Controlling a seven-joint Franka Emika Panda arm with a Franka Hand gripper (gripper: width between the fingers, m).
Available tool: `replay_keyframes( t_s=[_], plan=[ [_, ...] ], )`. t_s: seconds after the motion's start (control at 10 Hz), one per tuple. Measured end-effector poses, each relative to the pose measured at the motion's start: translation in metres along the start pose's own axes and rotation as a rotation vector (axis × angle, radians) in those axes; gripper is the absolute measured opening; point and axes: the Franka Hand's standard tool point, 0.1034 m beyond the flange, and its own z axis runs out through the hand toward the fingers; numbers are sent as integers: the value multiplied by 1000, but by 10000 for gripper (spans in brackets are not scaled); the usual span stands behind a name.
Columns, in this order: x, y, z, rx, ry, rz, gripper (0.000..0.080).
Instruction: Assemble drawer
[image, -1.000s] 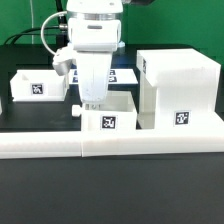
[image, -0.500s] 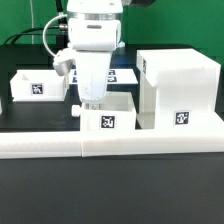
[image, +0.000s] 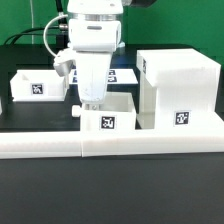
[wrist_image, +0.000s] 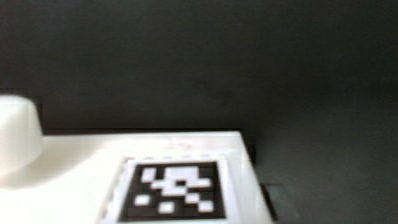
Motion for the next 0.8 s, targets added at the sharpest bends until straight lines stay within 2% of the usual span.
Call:
replay_keyframes(
  t_s=[0.5, 0.6, 0.8],
  plan=[
    [-2, -1, 2, -6, 4, 1, 42],
    [-5, 0, 1, -5, 5, -1, 42],
    [-23, 0, 2, -5, 18, -23, 42]
  ],
)
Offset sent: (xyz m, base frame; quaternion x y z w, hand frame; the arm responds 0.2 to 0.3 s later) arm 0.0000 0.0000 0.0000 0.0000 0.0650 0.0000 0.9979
